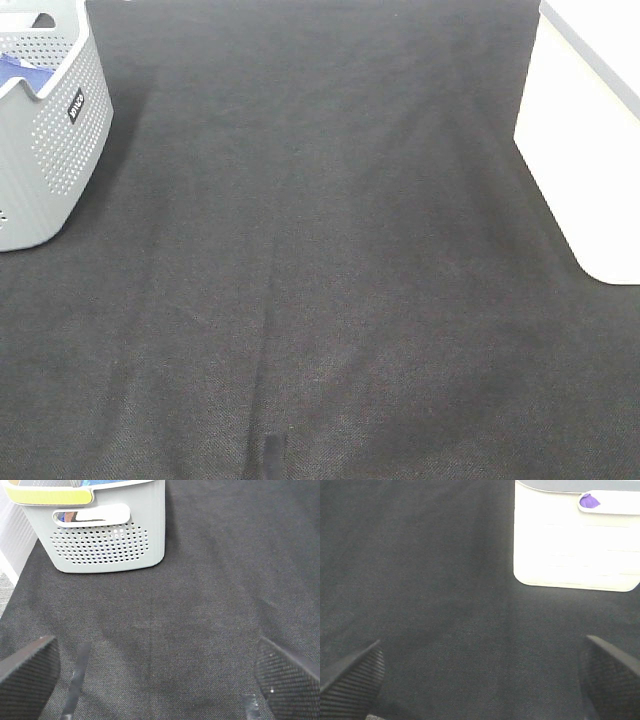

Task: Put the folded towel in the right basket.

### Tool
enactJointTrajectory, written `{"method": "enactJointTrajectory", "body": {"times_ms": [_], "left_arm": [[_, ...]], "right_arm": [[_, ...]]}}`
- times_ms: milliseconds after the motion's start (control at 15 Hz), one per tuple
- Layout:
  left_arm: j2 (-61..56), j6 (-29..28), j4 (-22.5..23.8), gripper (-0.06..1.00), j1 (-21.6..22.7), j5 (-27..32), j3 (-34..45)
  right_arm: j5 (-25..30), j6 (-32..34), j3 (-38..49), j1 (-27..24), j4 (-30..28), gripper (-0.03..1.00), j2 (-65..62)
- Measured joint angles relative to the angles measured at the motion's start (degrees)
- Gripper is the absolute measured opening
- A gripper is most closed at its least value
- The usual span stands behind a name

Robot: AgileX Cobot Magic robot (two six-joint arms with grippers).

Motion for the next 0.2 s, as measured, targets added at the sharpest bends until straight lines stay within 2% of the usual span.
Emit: {"method": "enactJointTrajectory", "body": {"times_ms": [200], "left_arm": [[0.0,0.0,0.0,0.99,0.0,0.0,0.0]], "right_arm": [[-0.1,0.0,0.0,3.2,0.1,0.96,0.0]]}}
